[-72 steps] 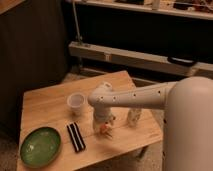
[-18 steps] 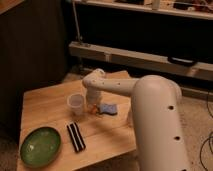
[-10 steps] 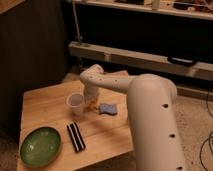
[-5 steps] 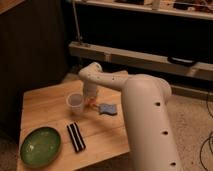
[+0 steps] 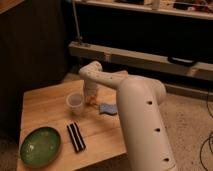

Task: Drag the pepper across the table

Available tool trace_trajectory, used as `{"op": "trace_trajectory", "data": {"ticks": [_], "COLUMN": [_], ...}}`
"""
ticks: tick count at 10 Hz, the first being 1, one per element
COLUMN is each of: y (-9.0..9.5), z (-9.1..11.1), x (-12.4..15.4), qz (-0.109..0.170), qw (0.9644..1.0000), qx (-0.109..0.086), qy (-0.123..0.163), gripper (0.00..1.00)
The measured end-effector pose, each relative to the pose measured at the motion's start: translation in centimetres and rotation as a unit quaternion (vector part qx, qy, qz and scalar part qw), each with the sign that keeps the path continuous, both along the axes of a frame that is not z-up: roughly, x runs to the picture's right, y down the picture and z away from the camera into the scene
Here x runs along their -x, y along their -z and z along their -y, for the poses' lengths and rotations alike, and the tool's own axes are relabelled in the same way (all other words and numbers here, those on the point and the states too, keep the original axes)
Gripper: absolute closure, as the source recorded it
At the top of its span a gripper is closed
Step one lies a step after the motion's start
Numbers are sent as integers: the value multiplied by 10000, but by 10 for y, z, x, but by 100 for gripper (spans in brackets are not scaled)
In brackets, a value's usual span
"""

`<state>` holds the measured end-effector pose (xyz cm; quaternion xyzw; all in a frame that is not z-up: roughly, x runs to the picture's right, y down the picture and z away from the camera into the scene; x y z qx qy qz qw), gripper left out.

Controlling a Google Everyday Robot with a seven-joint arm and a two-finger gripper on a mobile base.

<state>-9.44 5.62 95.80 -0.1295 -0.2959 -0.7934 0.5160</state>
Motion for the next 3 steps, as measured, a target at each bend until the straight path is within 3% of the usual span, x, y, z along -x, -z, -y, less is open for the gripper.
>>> {"op": "trace_trajectory", "data": {"ticks": [3], "y": [-7], "z": [6], "x": [-3], "qz": [22], "qw": [10000], "qx": [28], "qy": [-74], "gripper": [66]}}
